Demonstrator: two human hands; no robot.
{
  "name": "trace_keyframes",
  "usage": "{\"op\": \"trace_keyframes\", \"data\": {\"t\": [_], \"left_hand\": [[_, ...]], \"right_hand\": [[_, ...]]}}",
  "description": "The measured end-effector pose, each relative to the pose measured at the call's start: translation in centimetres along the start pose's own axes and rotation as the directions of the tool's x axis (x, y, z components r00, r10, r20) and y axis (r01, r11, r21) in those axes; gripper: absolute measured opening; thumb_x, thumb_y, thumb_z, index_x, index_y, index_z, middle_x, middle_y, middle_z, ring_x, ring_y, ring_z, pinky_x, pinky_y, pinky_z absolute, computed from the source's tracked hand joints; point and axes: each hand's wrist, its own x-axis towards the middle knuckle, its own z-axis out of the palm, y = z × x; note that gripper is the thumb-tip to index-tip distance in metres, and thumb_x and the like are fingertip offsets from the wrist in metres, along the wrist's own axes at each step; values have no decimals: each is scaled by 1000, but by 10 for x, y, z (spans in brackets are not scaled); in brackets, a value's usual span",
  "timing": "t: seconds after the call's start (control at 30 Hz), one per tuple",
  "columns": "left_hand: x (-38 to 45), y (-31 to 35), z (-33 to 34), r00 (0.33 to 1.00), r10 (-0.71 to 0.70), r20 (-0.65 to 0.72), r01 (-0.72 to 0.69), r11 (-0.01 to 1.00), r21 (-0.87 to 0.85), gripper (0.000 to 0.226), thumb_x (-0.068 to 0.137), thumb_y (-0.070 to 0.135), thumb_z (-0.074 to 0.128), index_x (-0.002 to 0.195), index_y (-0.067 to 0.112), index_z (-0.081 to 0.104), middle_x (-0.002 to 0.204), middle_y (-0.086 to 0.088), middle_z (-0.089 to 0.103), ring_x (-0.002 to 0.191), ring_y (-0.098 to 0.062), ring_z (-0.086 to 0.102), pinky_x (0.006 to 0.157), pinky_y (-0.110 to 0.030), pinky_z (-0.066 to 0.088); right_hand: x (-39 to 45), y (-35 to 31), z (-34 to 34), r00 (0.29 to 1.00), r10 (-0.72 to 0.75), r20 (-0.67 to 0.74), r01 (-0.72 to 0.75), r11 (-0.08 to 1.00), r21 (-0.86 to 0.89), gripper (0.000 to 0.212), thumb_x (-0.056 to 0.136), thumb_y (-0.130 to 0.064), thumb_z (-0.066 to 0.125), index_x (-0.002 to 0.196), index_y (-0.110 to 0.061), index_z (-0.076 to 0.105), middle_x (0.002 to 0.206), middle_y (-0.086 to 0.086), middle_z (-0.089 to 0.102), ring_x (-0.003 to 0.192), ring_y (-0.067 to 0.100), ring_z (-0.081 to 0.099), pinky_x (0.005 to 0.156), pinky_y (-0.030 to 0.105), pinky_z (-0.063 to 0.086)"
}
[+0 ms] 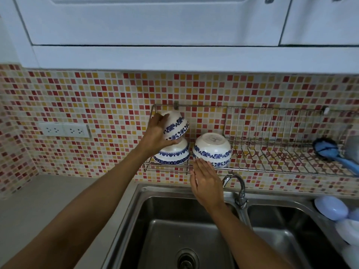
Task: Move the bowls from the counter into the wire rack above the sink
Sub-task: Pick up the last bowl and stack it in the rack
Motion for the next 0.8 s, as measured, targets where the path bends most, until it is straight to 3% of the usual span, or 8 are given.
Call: {"op": "trace_keyframes", "data": {"t": [0.17,0.33,0.6,0.8], "left_hand": [[-3,-8,18,990,64,129,-83,984,155,102,68,44,79,145,5,25,147,-15,27,132,-38,31,109,-50,36],[-6,-10,28,980,72,184,-115,965,236,101,67,42,80,144,3,28,143,-20,33,128,-42,33,107,-52,36],[-14,-18,38,978,86,191,-130,964,231,104,65,42,82,145,7,26,144,-15,31,130,-36,33,109,-44,35],[-16,-19,43,972,109,210,-156,962,224,105,63,37,84,145,9,26,145,-14,30,130,-36,34,109,-46,37]], "right_hand": [[1,0,1,1000,5,-13,-5,1000,4,44,96,-30,38,125,-6,60,125,11,64,120,19,59,105,43,44],[0,0,4,1000,17,-21,-16,1000,22,43,96,-27,38,126,-5,60,126,11,64,120,19,59,106,42,43],[-2,1,8,999,16,-36,-15,999,30,41,95,-25,42,127,-5,59,128,11,63,123,19,57,108,41,42],[-2,1,8,999,11,-48,-10,1000,28,41,95,-25,44,128,-6,59,129,10,62,123,19,56,110,40,39]]}}
